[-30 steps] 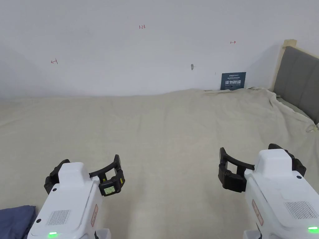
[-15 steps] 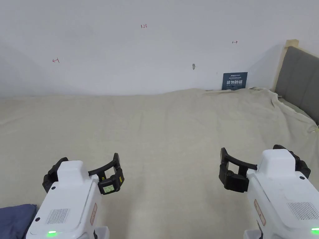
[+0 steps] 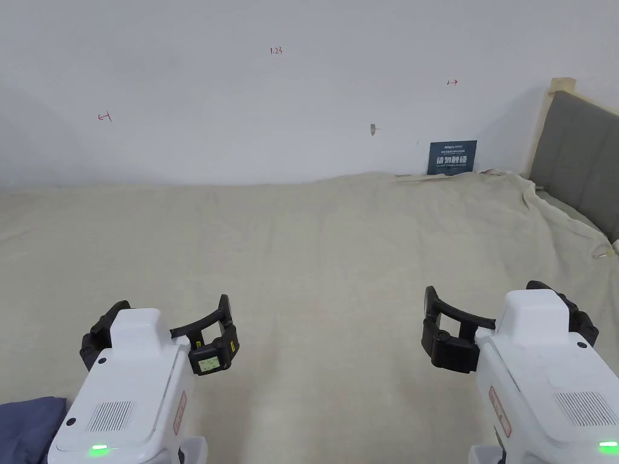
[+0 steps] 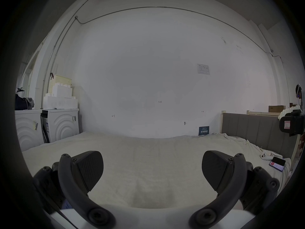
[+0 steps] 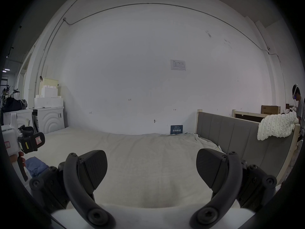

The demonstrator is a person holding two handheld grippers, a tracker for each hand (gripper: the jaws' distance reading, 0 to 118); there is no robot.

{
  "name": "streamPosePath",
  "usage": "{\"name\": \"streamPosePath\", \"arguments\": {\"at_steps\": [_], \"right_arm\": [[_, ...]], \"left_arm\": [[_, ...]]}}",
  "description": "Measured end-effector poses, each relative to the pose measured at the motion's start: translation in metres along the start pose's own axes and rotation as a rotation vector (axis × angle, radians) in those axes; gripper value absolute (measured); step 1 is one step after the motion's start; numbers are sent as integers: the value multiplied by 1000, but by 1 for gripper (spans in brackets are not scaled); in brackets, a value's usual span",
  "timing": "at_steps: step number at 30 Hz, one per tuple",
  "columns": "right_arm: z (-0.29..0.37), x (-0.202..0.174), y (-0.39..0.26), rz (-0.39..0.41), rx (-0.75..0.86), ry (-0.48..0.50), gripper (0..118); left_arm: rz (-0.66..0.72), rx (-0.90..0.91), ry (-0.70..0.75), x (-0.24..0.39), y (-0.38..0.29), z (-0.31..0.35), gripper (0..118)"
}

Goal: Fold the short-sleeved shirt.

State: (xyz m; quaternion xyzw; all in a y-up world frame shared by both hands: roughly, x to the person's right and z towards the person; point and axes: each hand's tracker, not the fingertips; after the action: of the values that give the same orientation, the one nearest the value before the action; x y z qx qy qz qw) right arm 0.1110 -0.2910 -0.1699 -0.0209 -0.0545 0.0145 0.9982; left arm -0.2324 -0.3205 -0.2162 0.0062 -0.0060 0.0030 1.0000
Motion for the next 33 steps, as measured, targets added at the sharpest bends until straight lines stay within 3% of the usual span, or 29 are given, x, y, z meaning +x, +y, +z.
{"name": "streamPosePath", "arguments": {"at_steps": [33], "right_arm": [[1,-3,4,4,11,-3,109]], "left_arm": [[-20,11,10,-2,1,2,118]]}}
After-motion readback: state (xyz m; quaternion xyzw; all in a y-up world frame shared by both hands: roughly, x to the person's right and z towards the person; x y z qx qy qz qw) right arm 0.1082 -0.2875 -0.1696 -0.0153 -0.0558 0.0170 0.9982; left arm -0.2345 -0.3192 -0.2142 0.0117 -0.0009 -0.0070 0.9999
